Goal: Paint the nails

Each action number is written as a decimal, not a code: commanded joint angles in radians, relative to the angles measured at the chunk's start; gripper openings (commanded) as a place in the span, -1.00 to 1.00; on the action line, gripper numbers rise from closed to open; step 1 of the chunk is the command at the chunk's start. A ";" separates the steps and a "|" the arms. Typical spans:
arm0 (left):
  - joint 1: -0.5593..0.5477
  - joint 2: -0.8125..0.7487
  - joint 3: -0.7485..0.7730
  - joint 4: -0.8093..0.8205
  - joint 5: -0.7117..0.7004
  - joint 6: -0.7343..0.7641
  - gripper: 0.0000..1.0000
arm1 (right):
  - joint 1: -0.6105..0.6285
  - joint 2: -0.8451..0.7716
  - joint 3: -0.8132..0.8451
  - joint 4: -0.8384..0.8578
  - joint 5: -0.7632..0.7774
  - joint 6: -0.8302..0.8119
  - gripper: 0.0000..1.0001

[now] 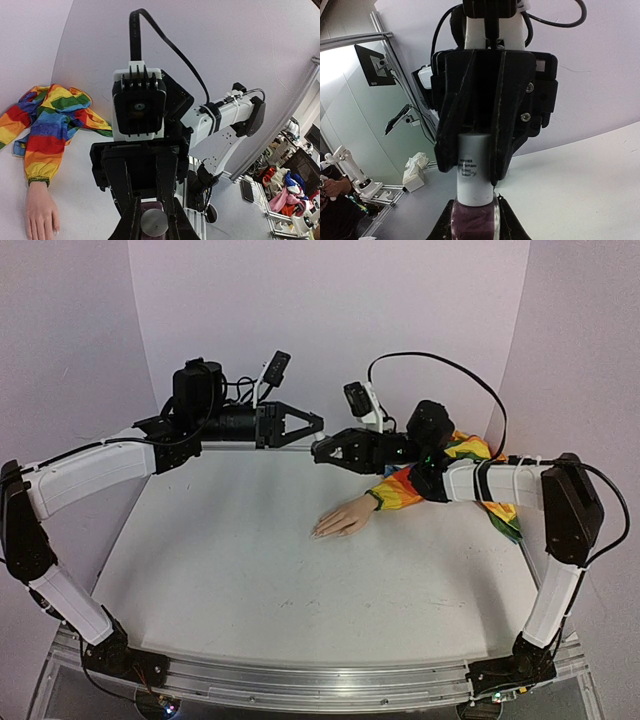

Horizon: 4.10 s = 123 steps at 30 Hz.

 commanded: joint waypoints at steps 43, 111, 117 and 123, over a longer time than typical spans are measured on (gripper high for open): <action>0.000 -0.046 -0.023 0.200 0.138 -0.082 0.42 | -0.022 -0.193 -0.056 -0.100 0.038 -0.126 -1.00; 0.019 -0.072 -0.045 0.061 -0.060 -0.140 0.96 | -0.021 -0.195 0.052 -0.567 0.094 -0.426 -1.00; 0.004 -0.071 -0.055 0.257 0.037 -0.160 0.76 | -0.020 -0.183 0.036 -0.288 0.055 -0.166 -1.00; -0.026 -0.021 0.002 0.268 0.075 -0.157 0.39 | -0.020 -0.139 0.050 -0.147 0.062 -0.047 -1.00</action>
